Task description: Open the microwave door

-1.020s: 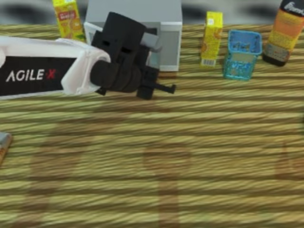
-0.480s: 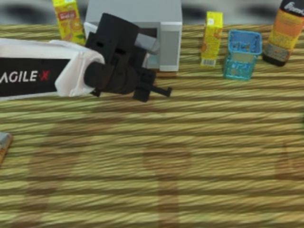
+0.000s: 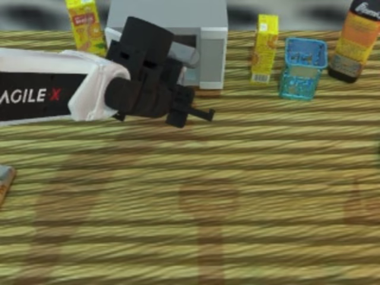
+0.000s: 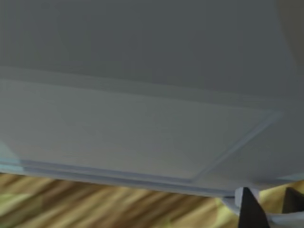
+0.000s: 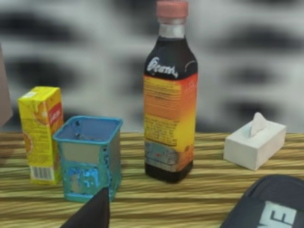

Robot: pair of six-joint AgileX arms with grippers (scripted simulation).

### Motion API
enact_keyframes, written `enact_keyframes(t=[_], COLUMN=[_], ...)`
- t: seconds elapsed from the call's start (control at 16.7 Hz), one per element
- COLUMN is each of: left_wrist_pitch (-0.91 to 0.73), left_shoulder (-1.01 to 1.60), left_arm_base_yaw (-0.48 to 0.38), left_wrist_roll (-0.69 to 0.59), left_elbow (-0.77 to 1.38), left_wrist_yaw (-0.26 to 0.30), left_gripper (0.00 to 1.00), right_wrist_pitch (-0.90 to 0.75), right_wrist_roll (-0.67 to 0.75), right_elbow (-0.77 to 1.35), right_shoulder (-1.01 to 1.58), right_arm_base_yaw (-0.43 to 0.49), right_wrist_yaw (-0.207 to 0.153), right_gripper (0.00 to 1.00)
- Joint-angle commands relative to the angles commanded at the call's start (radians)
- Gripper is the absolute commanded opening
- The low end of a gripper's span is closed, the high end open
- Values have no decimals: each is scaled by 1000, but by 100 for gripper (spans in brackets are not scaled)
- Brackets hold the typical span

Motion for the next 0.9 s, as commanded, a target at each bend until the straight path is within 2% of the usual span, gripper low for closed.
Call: enact_keyframes(t=[0.72, 0.9], left_wrist_pitch=[0, 0], left_shoulder=[0, -3], left_arm_base_yaw=[0, -3], left_wrist_roll=[0, 5], left_elbow=[0, -5], left_wrist_yaw=[0, 15], left_gripper=[0, 0], right_wrist_pitch=[0, 0], right_wrist_roll=[0, 0], right_elbow=[0, 0], right_shoulder=[0, 0], right_arm_base_yaw=[0, 0], right_wrist_yaw=[0, 0], right_gripper=[100, 100])
